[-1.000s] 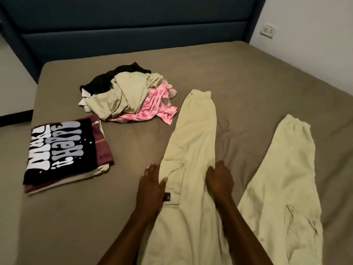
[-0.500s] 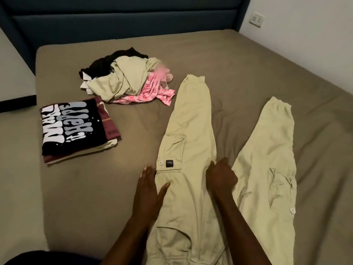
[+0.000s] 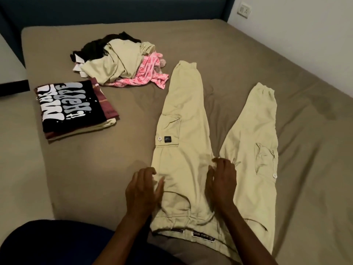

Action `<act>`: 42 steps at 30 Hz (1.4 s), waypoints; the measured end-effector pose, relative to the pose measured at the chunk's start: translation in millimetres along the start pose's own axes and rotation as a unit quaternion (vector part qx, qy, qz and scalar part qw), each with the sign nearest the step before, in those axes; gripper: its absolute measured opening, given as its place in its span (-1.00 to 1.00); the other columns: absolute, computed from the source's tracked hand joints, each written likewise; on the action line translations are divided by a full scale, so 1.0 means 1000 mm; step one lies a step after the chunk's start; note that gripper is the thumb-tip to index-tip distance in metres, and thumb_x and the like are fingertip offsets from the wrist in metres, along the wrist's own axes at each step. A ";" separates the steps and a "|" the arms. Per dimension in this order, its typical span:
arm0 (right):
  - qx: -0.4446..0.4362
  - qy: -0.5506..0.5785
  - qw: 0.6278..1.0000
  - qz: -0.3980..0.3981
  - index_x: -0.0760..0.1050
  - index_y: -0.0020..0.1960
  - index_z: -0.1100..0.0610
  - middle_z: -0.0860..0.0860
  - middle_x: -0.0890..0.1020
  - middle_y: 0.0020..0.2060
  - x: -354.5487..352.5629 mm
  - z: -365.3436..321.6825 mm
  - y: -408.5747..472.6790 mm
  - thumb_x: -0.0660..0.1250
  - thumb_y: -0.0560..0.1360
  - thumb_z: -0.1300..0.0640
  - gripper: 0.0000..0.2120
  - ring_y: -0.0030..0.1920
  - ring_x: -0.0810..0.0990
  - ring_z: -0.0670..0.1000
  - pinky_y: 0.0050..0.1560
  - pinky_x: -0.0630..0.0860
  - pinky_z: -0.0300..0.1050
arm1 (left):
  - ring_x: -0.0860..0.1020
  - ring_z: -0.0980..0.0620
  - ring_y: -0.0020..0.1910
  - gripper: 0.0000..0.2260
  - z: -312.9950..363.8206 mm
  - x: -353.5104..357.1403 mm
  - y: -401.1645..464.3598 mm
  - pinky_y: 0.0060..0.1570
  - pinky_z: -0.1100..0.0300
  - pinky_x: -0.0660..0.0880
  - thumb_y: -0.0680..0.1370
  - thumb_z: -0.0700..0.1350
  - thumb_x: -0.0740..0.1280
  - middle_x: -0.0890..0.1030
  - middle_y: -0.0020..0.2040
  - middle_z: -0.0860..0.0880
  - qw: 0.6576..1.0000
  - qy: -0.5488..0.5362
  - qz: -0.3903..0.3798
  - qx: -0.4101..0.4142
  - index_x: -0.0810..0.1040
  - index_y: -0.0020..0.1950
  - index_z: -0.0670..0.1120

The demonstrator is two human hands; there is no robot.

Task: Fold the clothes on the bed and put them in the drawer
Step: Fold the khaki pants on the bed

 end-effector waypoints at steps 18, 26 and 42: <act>-0.200 0.107 0.963 -0.143 0.53 0.31 0.25 0.14 0.54 0.23 -0.034 -0.012 -0.128 0.49 0.44 -0.15 -0.38 0.20 0.53 0.11 0.21 0.48 -0.03 | 0.57 0.10 -0.35 -0.58 -0.021 -0.024 -0.028 -0.37 0.16 0.44 0.31 0.31 0.59 0.61 -0.37 0.08 0.956 -0.093 -0.213 -0.178 0.54 -0.27 0.01; -0.246 0.046 0.959 -0.129 0.56 0.14 0.22 0.14 0.56 0.09 -0.033 -0.017 -0.138 0.41 0.35 0.17 -0.63 -0.05 0.55 0.13 -0.05 0.53 0.00 | 0.57 0.11 -0.46 -0.49 -0.030 -0.024 -0.030 -0.39 0.17 0.48 0.20 0.34 0.62 0.61 -0.48 0.05 0.927 -0.066 -0.336 -0.154 0.62 -0.39 -0.10; -0.092 0.105 0.990 -0.033 0.54 0.39 0.22 0.12 0.55 0.37 -0.041 -0.024 -0.119 0.31 0.59 0.13 -0.61 0.37 0.51 0.06 0.36 0.48 -0.04 | 0.58 0.02 -0.43 -0.54 -0.040 -0.033 -0.027 -0.37 0.16 0.55 0.32 0.07 0.66 0.62 -0.41 -0.10 0.858 -0.283 -0.326 -0.278 0.60 -0.23 -0.29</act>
Point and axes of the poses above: each hand's wrist, its own y-axis towards the middle knuckle, its own x-axis out of the palm, z = x × y, the point moved 1 cm from there along y, towards the middle knuckle
